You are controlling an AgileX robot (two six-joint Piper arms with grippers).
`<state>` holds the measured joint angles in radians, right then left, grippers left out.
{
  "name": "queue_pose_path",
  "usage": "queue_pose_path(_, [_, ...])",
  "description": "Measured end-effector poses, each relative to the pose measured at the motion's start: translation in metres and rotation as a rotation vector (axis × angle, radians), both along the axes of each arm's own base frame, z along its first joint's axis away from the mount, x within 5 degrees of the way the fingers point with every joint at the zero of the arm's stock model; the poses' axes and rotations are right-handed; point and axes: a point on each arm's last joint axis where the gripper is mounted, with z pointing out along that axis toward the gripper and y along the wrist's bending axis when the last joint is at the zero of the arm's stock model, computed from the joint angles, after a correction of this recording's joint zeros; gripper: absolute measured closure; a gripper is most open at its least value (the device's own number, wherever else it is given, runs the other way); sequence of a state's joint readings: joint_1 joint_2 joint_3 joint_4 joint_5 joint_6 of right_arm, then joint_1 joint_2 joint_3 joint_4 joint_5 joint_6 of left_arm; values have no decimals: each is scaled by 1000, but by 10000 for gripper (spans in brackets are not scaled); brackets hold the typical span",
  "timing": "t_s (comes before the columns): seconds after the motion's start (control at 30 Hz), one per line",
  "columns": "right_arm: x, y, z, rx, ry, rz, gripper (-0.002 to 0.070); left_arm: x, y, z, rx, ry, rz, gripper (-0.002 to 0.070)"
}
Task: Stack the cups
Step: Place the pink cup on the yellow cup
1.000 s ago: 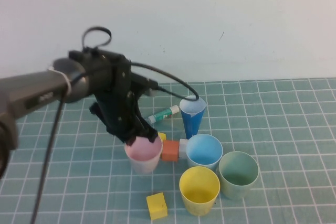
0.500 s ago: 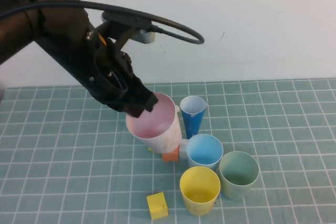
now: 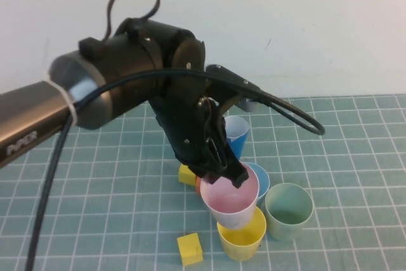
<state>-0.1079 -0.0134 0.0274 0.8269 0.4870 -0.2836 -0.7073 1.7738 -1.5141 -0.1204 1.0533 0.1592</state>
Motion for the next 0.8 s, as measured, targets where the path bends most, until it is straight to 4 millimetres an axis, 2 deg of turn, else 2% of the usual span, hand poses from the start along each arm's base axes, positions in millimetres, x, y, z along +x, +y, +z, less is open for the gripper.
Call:
queue_pose_path(0.53, [0,2,1,-26,-21,34,679,18,-16,-51,40,61,26,655])
queue_pose_path(0.63, [-1,3,1,-35,-25,41,679,19,-18,-58,37,85,36,569])
queue_pose_path(0.8, [-1,4,2,-49,-42,66,679,21,-21,-60,14,86,63,372])
